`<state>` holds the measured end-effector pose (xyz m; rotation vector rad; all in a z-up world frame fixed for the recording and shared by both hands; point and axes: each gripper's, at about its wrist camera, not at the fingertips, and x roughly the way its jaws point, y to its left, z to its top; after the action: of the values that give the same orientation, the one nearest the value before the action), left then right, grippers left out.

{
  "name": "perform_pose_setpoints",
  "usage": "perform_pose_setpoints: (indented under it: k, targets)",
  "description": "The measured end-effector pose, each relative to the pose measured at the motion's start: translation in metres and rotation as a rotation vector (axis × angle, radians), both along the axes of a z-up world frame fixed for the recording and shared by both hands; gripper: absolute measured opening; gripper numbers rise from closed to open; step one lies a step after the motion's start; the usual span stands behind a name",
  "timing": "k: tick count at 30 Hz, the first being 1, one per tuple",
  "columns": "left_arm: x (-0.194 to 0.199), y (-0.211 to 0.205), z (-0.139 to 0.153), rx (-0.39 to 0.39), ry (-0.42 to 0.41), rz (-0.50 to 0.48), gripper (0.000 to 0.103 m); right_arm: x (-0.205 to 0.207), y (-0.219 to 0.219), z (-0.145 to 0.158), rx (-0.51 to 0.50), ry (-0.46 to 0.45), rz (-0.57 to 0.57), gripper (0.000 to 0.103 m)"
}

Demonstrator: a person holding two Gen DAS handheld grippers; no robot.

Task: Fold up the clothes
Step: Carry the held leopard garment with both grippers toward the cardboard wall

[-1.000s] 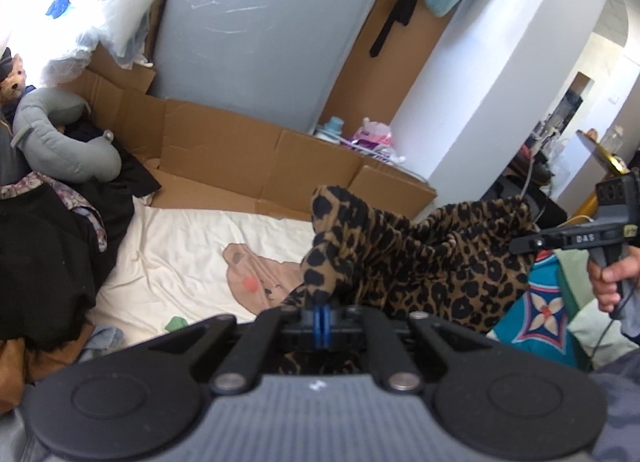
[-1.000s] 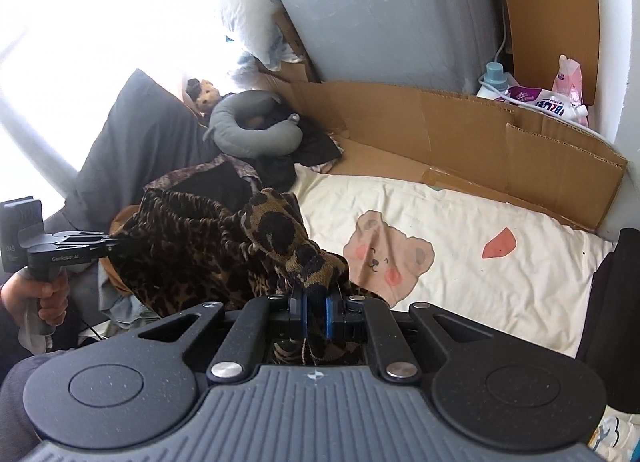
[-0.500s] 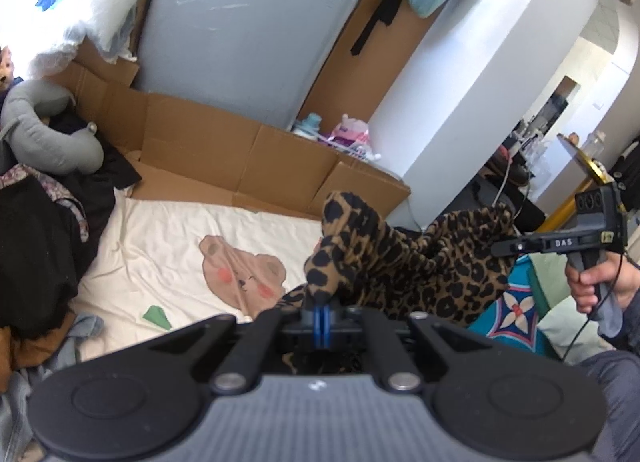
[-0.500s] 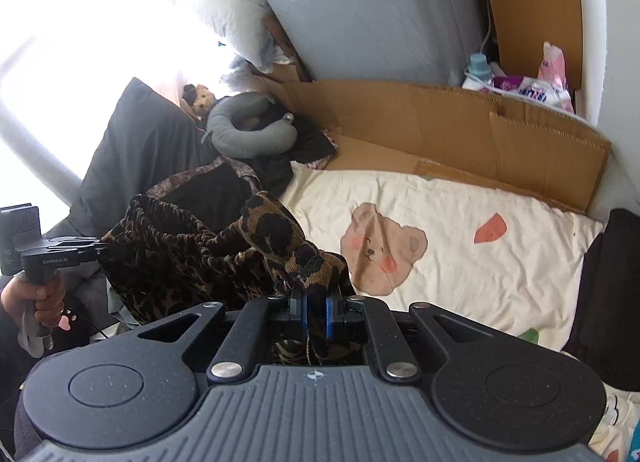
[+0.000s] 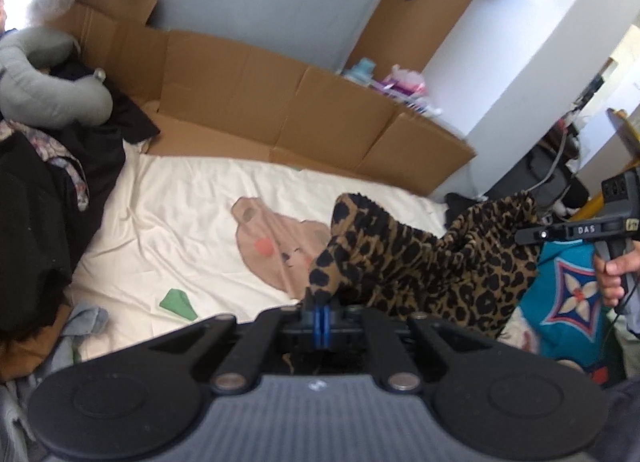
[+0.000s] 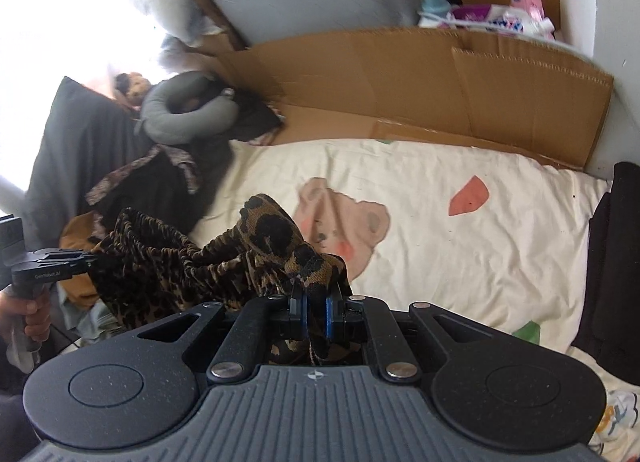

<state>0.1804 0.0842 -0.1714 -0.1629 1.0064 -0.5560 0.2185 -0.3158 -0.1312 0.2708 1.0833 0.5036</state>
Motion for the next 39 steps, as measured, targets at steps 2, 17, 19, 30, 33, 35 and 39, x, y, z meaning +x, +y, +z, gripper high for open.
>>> perform_pose_setpoints:
  k: [2, 17, 19, 30, 33, 35, 39]
  targets:
    - [0.014, -0.003, -0.018, 0.011, 0.016, 0.000, 0.002, 0.014, 0.001, -0.020, -0.003, 0.012, -0.018, 0.007]
    - [0.104, -0.039, -0.123, 0.052, 0.098, -0.021, 0.002, 0.098, -0.011, -0.151, -0.006, 0.066, -0.120, 0.006]
    - [0.114, -0.041, -0.134, 0.055, 0.106, -0.018, 0.002, 0.107, -0.014, -0.164, -0.003, 0.073, -0.132, 0.006]
    - [0.160, -0.050, -0.169, 0.077, 0.107, -0.014, 0.002, 0.151, -0.013, -0.209, -0.045, 0.077, -0.138, 0.006]
    - [0.174, -0.055, -0.169, 0.092, 0.072, -0.021, 0.002, 0.162, -0.010, -0.212, -0.077, 0.049, -0.149, 0.006]
    - [0.184, -0.059, -0.170, 0.105, 0.056, -0.031, 0.002, 0.169, -0.009, -0.214, -0.093, 0.029, -0.162, 0.006]
    - [0.203, -0.064, -0.168, 0.103, 0.033, -0.027, 0.002, 0.185, -0.007, -0.219, -0.131, -0.002, -0.193, 0.002]
